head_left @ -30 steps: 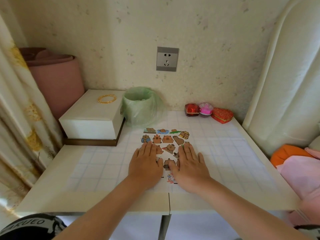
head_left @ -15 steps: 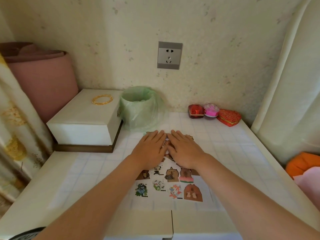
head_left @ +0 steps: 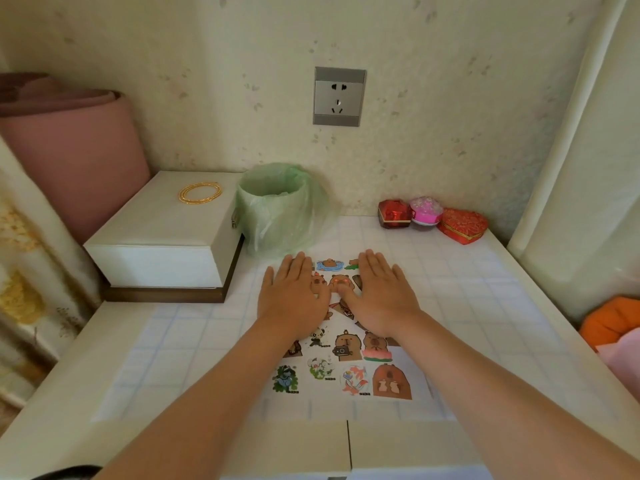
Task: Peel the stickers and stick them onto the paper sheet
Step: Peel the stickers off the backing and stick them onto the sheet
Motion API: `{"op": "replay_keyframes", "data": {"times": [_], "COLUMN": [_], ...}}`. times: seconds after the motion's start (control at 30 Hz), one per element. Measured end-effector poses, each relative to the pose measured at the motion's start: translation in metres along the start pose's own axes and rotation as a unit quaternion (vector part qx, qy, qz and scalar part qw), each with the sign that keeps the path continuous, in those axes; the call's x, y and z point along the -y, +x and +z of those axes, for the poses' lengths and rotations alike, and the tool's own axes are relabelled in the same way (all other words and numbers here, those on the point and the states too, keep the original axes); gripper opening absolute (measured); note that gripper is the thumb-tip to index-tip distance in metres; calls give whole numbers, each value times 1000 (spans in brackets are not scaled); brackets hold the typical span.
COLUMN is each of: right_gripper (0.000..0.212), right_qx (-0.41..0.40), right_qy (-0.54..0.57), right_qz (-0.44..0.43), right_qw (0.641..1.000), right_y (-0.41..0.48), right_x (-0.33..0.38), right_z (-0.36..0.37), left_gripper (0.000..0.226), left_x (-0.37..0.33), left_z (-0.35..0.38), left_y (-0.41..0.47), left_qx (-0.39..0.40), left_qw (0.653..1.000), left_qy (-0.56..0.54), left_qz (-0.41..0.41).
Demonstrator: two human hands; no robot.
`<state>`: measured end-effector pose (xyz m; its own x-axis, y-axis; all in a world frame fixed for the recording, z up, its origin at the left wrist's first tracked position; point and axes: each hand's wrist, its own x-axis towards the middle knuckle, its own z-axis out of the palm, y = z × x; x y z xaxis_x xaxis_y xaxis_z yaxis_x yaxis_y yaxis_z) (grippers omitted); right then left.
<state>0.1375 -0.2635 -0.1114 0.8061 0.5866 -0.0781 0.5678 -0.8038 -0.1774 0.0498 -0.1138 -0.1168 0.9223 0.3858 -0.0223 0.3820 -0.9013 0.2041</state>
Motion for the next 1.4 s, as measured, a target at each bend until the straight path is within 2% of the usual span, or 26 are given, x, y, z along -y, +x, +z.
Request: {"op": "replay_keyframes", "data": {"times": [0.27, 0.37, 0.4, 0.47, 0.57, 0.63, 0.77, 0.97, 1.13, 1.4], "right_gripper": [84, 75, 72, 65, 59, 59, 59, 67, 67, 71], "right_qx": [1, 21, 16, 1, 33, 33, 14, 13, 5, 5], "right_qy": [16, 84, 81, 41, 39, -3, -34, -1, 8, 1], "right_qz": [34, 39, 28, -35, -119, -140, -117, -32, 22, 67], "right_qw": [999, 995, 996, 999, 992, 990, 992, 999, 1000, 998], "right_y": [2, 3, 1, -9, -29, -35, -41, -44, -46, -47], "right_x": [0, -6, -10, -12, -6, -4, -5, -3, -5, -2], "right_z": [-2, -11, -14, -16, -11, -4, 0, 0, -1, -2], "left_gripper": [76, 75, 71, 60, 60, 59, 59, 64, 60, 65], "left_x": [-3, -3, -2, -1, -7, -10, -12, -12, -8, -5], "left_z": [1, -4, -6, -8, -6, 0, 3, 2, 2, 0], "left_y": [-2, -6, -7, -10, -14, -17, -25, -31, -36, -44], "left_qx": [-10, -66, -96, -133, -46, 11, 2, -3, -12, -2], "left_qw": [998, 996, 994, 989, 982, 981, 985, 994, 999, 999], "left_qy": [-12, -21, -26, -42, -38, 6, 35, 11, -6, -3], "left_qz": [-54, -64, -47, 44, 181, 194, 168, 105, 40, -47]}}
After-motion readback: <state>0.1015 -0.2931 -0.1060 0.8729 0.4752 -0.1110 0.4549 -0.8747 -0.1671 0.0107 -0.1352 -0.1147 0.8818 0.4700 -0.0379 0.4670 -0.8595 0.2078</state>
